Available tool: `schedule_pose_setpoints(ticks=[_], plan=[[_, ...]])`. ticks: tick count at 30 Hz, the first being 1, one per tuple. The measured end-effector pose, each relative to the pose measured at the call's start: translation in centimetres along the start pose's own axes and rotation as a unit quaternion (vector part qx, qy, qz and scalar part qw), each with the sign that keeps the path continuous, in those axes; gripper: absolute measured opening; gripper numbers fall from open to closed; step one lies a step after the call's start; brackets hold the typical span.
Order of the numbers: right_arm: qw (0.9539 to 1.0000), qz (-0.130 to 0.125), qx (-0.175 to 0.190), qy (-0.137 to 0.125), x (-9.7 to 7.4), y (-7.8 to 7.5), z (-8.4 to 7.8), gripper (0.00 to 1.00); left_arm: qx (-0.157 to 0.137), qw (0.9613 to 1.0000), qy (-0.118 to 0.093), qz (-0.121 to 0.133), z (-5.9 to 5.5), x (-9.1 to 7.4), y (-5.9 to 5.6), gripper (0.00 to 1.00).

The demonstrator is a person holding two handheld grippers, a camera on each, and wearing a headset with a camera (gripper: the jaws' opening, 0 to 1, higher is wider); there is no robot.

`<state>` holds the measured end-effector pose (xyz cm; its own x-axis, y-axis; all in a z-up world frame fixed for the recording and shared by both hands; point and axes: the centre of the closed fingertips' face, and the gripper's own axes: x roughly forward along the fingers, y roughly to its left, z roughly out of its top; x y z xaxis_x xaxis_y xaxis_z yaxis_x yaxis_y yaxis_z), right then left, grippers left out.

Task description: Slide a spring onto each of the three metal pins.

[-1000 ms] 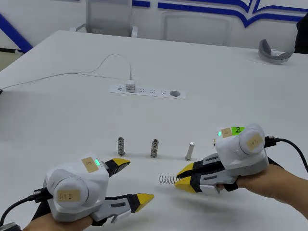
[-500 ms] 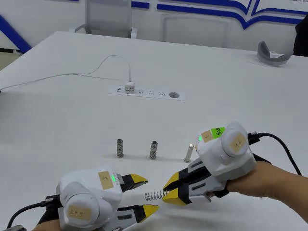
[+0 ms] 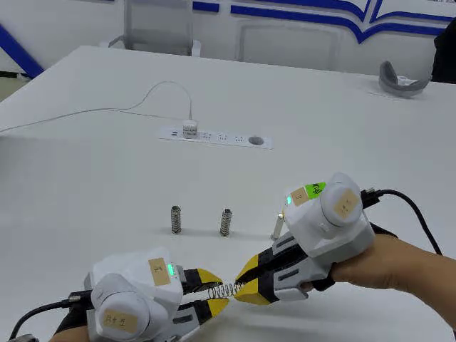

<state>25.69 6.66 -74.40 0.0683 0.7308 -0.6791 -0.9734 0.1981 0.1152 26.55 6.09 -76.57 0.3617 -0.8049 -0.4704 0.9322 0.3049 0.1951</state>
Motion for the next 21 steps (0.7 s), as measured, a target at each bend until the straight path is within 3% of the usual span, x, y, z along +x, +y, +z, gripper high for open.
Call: schedule_pose_setpoints(ticks=[11, 17, 21], plan=[[0.9991, -0.007, -0.015, -0.038, -0.2, 0.6, 2.9, 0.12, -0.014, 0.9999, -0.007, 0.0, 0.6, 0.0, -0.1, 0.11], [0.9976, -0.023, -0.023, -0.06, -0.3, 0.2, 3.9, 0.12, -0.069, 0.9971, -0.031, 0.011, 1.0, -0.1, 0.8, 0.1], [0.996, -0.037, -0.03, -0.076, -0.4, -0.1, 4.4, 0.13, -0.087, 0.9952, -0.041, 0.019, 1.1, -0.3, 1.4, 0.1]])
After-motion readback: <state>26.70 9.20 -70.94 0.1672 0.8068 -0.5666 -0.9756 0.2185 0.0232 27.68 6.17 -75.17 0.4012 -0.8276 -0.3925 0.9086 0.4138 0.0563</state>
